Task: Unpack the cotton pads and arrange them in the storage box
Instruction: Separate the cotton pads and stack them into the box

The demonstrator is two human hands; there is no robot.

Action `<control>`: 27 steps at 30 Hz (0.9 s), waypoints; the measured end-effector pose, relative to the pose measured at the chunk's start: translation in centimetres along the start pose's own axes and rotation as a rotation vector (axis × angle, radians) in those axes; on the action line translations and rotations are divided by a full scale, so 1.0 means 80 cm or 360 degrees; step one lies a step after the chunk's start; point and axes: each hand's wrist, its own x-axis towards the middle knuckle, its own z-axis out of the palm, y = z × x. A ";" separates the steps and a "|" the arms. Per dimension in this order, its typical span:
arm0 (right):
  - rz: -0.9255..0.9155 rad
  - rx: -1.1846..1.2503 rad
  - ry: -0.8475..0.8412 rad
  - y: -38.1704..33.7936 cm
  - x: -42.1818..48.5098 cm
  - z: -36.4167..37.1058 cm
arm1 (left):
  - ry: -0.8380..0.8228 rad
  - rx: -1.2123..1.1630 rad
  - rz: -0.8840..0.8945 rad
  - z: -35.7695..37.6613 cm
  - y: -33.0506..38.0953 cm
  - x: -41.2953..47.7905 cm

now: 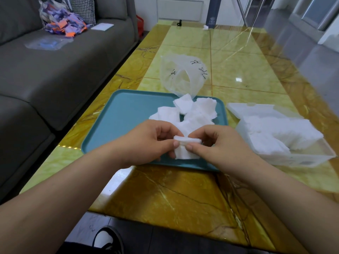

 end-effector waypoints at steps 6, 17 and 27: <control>0.0035 -0.0097 0.0129 -0.004 -0.009 -0.021 | 0.0508 0.0346 0.0071 0.006 0.001 0.020; 0.0172 -0.0256 0.0218 0.007 -0.012 -0.024 | 0.0526 0.0644 0.0072 0.031 0.001 0.054; 0.0175 0.0049 0.0165 0.009 0.005 -0.001 | 0.0728 0.0826 0.0051 0.003 -0.011 0.014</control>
